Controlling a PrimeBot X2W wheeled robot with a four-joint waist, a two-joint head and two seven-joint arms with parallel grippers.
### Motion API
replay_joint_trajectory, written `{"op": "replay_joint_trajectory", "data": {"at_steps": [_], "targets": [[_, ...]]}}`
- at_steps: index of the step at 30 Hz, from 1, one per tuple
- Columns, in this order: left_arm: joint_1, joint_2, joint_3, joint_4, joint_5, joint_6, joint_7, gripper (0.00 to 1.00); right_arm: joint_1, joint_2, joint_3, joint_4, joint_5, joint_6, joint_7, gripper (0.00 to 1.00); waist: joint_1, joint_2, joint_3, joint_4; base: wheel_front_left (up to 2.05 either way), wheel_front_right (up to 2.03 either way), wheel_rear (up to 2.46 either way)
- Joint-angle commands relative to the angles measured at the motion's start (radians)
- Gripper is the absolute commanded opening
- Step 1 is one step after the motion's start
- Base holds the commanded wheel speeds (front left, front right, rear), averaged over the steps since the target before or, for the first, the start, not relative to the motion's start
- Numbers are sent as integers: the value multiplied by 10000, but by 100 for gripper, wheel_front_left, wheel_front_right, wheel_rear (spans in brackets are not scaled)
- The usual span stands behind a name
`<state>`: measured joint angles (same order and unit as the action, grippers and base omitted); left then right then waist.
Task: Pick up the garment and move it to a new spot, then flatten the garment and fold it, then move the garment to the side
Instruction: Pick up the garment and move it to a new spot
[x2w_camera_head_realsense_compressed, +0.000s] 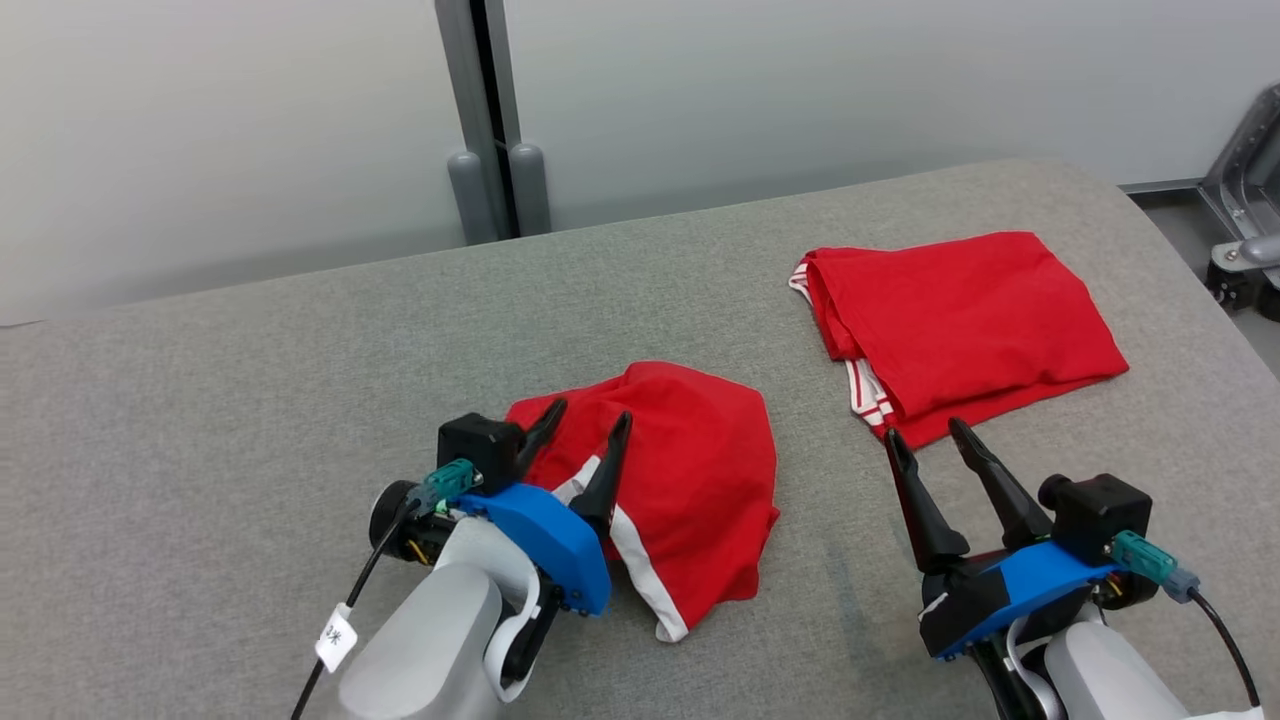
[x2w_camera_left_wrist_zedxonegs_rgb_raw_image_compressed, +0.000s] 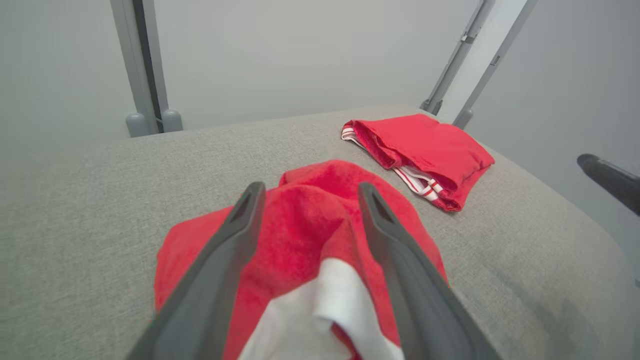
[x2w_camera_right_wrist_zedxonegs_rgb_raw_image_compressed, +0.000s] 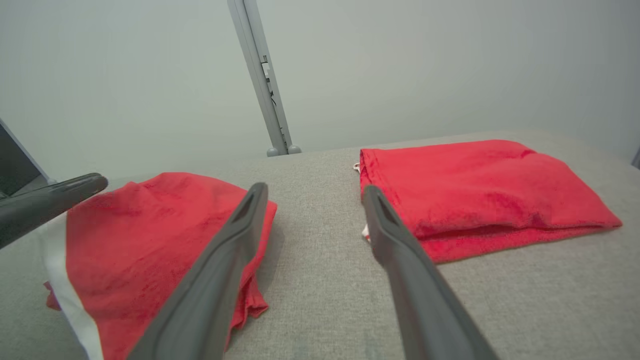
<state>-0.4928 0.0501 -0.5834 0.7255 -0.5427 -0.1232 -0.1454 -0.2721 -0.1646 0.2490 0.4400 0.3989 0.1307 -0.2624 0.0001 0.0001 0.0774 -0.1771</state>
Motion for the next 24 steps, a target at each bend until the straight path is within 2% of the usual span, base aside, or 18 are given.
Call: {"op": "replay_joint_trajectory", "data": {"at_steps": [1, 4, 7, 18, 22, 24], "targets": [[-172, 15, 19, -25, -43, -22, -139, 100, 38, -59, -24, 9, 28, 1, -29, 100, -1, -1, -2, 70, 0, 0, 0], [-298, 24, 158, -211, -143, 36, -511, 100, 102, -88, -49, -27, 14, 1, -29, 100, -1, -1, -107, 276, 0, 0, 0], [-201, 345, 432, -569, -178, 241, -766, 100, 188, -105, -90, -56, -48, 1, -29, 100, -1, -1, -250, 480, 0, 0, 0], [1699, 2036, 1732, -2989, 198, 1547, -1182, 100, 573, -220, -287, -378, -209, 1, -29, 100, -1, -1, -733, 1044, 0, 0, 0], [2579, 2387, 2572, -4176, 403, 2033, -1197, 100, 745, -229, -527, -629, -263, 1, -31, 100, -1, -1, -794, 1191, 0, 0, 0], [3173, 2391, 3142, -4815, 482, 2216, -1201, 100, 834, -190, -647, -753, -284, 1, -29, 100, -1, -1, -820, 1212, 0, 0, 0]]}}
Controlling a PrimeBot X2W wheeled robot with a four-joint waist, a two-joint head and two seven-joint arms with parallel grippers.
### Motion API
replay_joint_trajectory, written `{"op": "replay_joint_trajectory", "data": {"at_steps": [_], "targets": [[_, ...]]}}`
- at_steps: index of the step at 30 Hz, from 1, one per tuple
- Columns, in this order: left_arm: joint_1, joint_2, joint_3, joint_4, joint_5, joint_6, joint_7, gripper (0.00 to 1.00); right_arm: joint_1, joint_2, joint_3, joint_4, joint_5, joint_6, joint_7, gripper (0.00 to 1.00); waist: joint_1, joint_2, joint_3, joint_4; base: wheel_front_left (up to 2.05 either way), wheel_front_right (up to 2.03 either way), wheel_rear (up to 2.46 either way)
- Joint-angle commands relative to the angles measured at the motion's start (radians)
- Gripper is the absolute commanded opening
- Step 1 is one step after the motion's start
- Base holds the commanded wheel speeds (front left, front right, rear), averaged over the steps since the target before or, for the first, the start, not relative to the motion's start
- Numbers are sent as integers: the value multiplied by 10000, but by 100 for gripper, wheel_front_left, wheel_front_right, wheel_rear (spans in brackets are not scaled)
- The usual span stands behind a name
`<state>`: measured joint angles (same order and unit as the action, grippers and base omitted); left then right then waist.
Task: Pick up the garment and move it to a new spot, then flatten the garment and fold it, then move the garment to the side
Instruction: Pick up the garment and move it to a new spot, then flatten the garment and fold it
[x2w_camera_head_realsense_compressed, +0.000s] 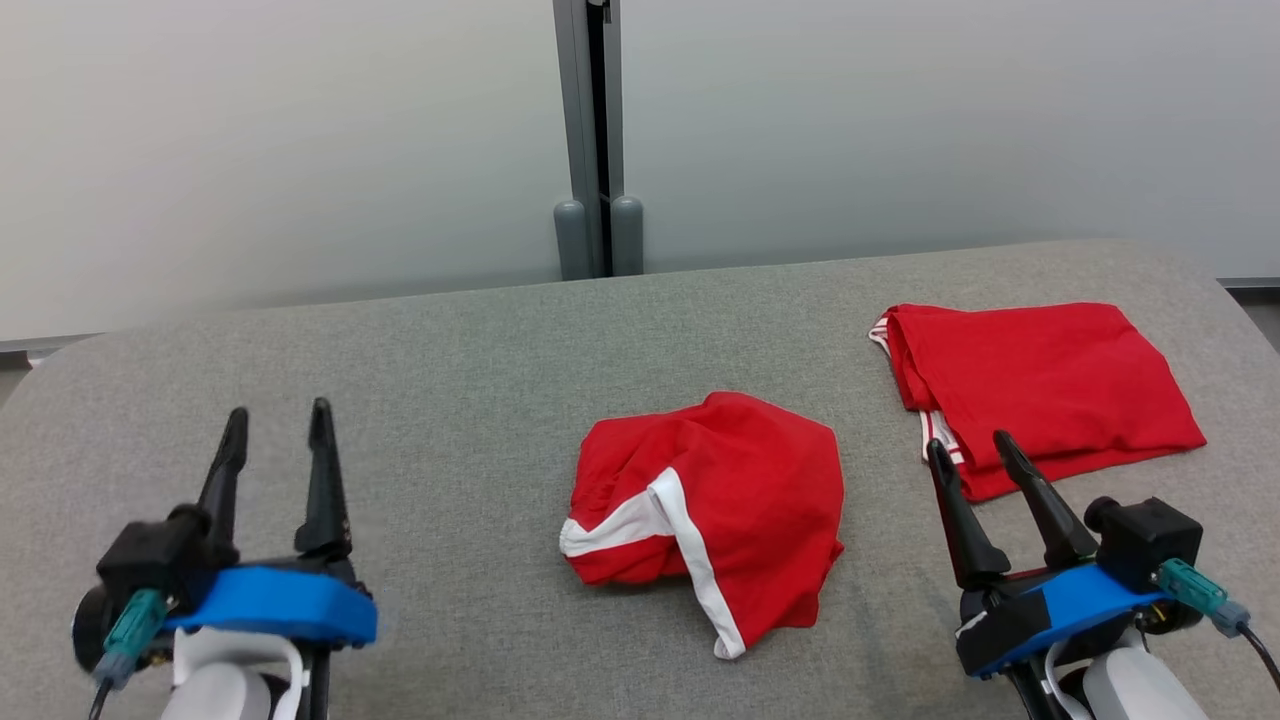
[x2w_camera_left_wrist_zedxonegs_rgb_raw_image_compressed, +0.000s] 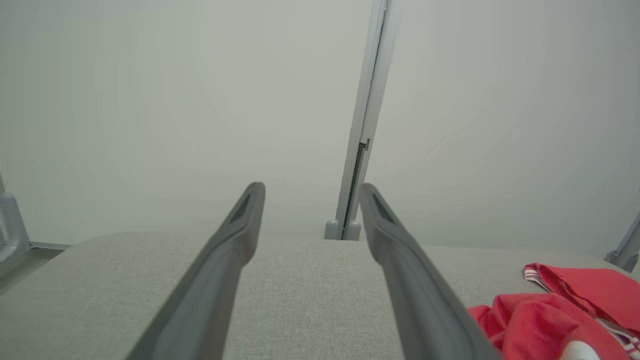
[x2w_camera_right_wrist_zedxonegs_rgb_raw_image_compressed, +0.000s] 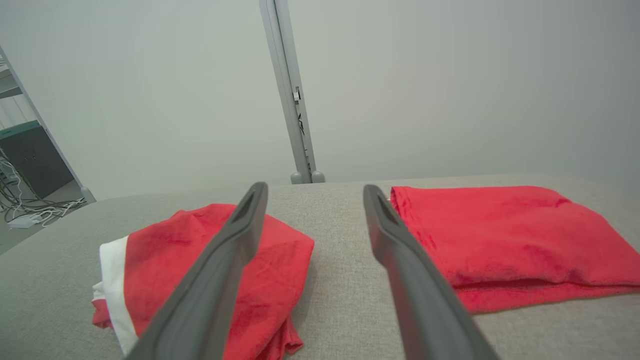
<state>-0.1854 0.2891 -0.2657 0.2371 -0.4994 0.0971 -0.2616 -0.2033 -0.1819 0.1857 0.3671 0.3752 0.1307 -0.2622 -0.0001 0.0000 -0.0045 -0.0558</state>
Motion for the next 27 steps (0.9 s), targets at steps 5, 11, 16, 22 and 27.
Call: {"op": "replay_joint_trajectory", "data": {"at_steps": [5, 11, 16, 22, 27], "targets": [[1392, -355, 731, -1010, 459, 99, -42, 100, 423, 40, -229, -190, -111, 1, -33, 100, 1, 0, -33, 61, 0, 0, 0], [1918, -765, 870, -1069, 871, -155, -44, 100, 464, -10, -292, -231, -118, 1, -33, 100, 1, 0, -24, 159, 0, 0, 0], [1785, -971, 986, -813, 1059, -432, -45, 100, 381, -6, -308, -265, -122, 1, -33, 100, 1, 0, 24, 209, 0, 0, 0], [1614, -1092, 1007, -469, 1211, -697, -45, 100, 378, 15, -251, -225, -51, 1, -33, 100, 1, 0, 68, 196, 0, 0, 0], [1527, -1162, 1078, -269, 1290, -835, -46, 100, 355, 11, -227, -185, -26, 1, -33, 100, 1, 0, 75, 157, 0, 0, 0]]}}
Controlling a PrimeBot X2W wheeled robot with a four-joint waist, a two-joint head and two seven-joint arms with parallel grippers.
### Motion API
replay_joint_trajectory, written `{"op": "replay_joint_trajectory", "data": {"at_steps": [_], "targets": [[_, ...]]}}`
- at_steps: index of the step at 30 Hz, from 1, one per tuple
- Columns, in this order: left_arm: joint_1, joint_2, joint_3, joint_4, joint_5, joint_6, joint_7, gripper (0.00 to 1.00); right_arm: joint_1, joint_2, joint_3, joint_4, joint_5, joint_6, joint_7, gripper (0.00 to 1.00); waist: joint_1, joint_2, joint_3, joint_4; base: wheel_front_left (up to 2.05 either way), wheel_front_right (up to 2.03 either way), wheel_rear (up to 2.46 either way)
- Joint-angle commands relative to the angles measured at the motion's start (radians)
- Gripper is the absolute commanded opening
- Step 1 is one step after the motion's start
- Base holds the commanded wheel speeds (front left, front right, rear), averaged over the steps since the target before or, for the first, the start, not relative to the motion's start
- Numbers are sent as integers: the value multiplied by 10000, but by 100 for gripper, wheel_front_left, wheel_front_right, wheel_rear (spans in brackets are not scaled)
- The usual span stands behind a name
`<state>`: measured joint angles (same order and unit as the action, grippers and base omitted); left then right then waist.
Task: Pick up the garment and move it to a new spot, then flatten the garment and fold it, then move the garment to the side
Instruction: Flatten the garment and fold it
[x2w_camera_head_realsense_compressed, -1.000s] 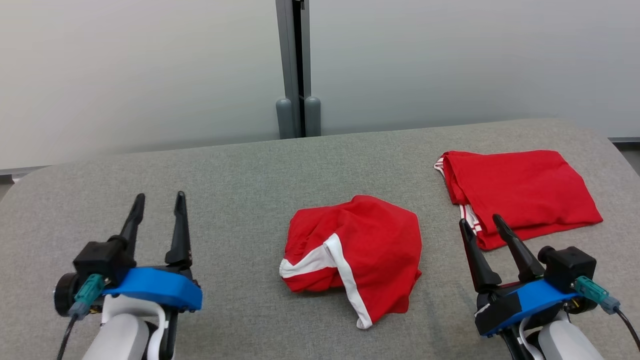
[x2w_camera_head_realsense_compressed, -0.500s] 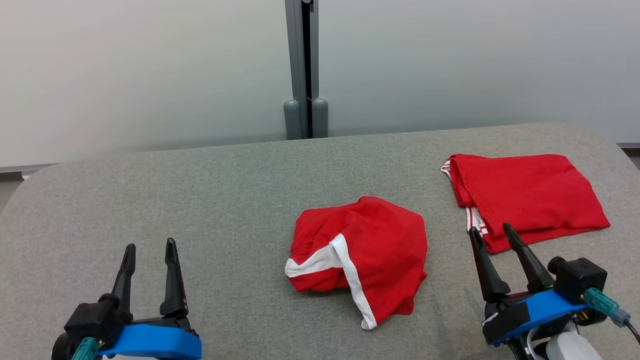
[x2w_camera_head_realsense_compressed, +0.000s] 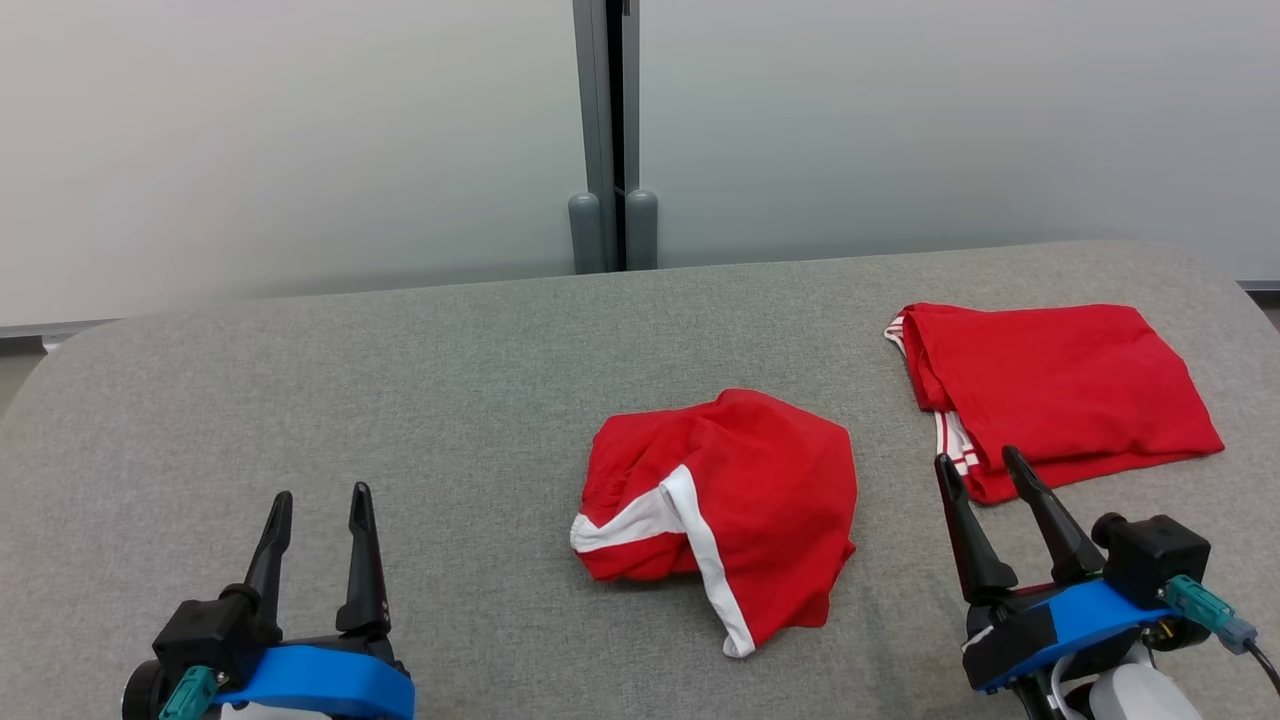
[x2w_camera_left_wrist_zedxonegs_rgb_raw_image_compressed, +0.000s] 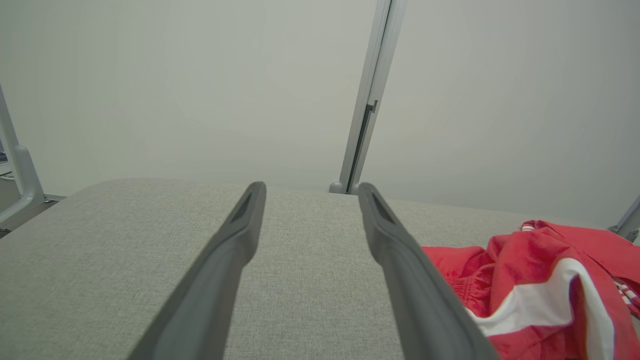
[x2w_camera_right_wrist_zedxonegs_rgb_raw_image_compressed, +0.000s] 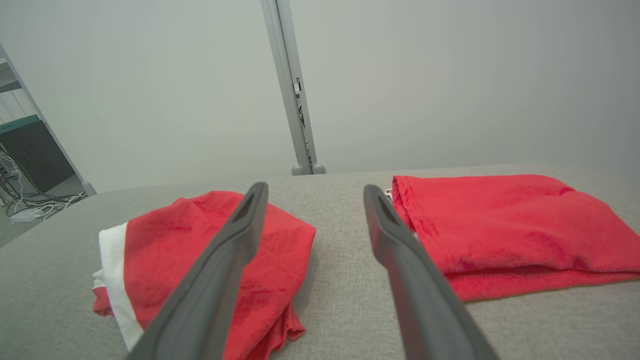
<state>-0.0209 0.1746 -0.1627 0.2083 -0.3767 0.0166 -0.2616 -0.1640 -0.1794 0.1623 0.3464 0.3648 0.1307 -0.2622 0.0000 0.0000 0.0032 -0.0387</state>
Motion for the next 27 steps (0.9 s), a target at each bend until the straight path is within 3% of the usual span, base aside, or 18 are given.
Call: {"op": "replay_joint_trajectory", "data": {"at_steps": [1, 27], "targets": [[-124, -28, 60, 52, 82, -57, -46, 100, -42, -19, 7, 27, 84, 1, -33, 100, 0, 0, -6, -20, 0, 0, 0], [-430, -205, -58, 802, 50, -382, -46, 100, -118, -38, 43, 90, 52, 1, -33, 100, 0, 0, 18, -83, 0, 0, 0]]}}
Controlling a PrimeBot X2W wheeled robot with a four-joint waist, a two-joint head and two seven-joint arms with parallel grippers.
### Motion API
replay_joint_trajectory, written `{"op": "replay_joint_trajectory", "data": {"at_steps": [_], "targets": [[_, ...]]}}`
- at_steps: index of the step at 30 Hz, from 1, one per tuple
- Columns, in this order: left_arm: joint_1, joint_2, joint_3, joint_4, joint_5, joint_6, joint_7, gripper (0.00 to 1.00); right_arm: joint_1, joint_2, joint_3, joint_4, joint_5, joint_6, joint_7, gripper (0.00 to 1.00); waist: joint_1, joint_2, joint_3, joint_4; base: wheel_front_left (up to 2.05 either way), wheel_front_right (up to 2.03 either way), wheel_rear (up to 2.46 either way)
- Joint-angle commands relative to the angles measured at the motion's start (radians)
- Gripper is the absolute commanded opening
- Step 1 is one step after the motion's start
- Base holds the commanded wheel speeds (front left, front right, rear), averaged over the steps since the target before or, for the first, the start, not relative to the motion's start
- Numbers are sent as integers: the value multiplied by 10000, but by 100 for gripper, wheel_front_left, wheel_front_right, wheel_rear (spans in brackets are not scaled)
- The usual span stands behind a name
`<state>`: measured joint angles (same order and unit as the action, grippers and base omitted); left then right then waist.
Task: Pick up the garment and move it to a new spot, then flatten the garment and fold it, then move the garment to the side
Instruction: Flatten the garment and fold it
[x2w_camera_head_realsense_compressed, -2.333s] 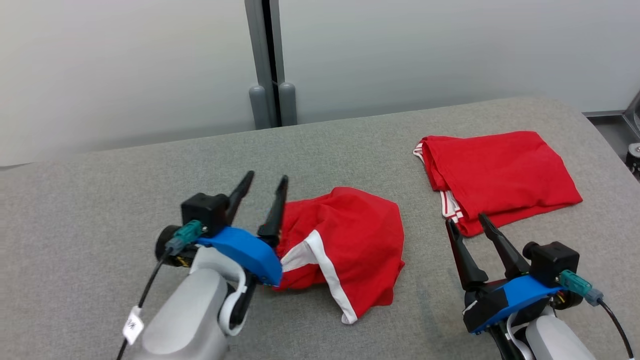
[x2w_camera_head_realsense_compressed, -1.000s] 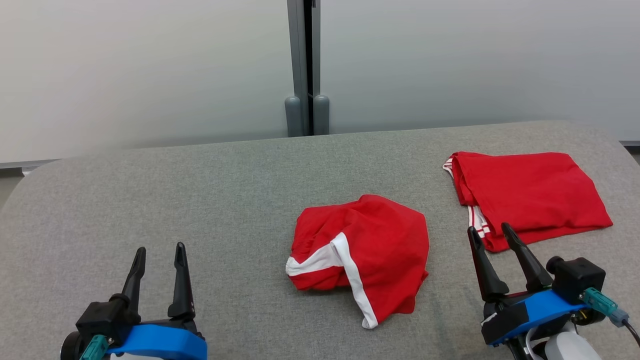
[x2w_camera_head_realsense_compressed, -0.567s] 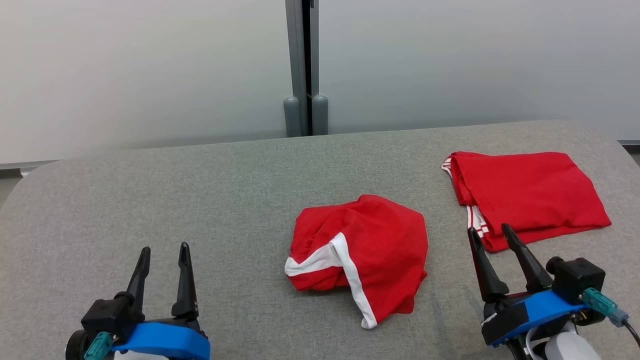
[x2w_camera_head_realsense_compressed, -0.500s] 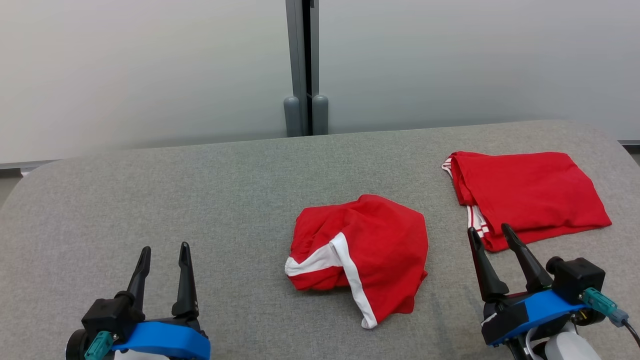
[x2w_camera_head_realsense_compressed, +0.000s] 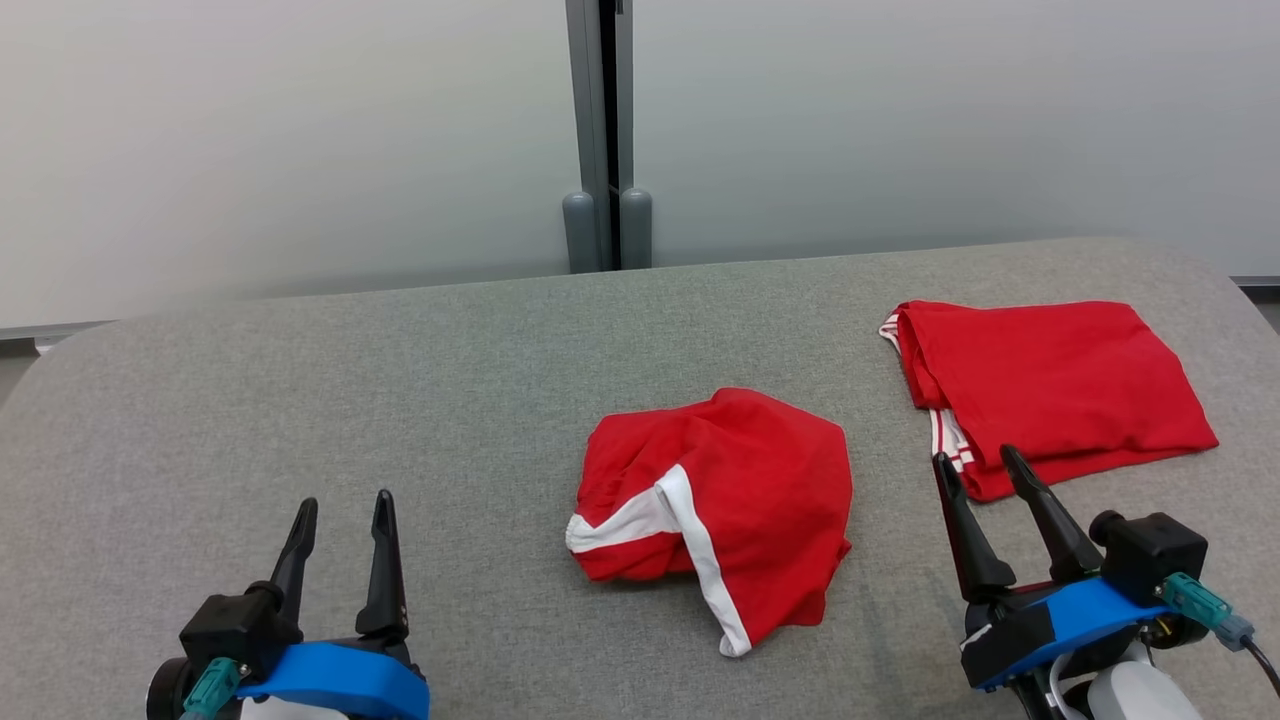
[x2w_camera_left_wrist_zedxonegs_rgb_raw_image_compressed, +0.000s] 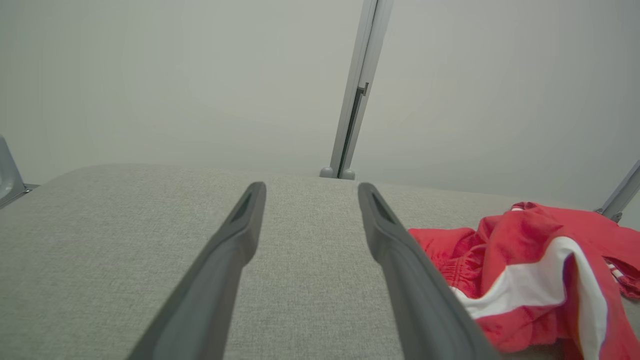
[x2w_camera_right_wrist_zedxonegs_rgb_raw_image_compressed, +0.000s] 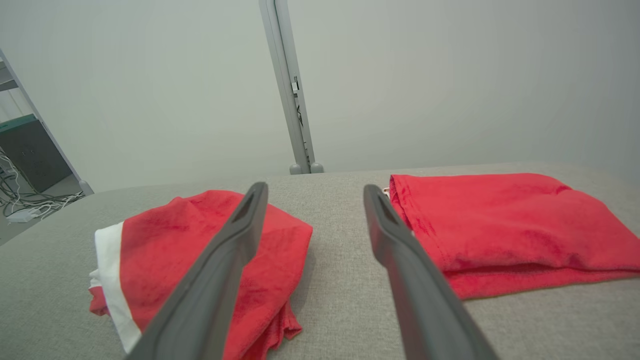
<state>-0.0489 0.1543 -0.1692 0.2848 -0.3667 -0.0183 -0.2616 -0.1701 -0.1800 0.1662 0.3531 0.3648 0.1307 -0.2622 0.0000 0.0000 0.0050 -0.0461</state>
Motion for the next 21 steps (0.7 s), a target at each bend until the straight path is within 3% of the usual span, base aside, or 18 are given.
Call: {"op": "replay_joint_trajectory", "data": {"at_steps": [1, 12, 21], "targets": [[-181, 6, 12, 62, -57, -54, -46, 100, -64, -33, 15, 31, 57, 1, -33, 100, 0, 0, 4, -17, 0, 0, 0], [-255, -18, -117, 277, -121, -50, -13, 100, -119, -51, 72, 61, 76, 1, -33, 100, 0, 0, 24, -73, 0, 0, 0], [-425, -40, -571, 594, -352, -468, 621, 100, -150, -73, 90, 75, 81, 1, -33, 100, 0, 0, 62, -103, 0, 0, 0]]}}
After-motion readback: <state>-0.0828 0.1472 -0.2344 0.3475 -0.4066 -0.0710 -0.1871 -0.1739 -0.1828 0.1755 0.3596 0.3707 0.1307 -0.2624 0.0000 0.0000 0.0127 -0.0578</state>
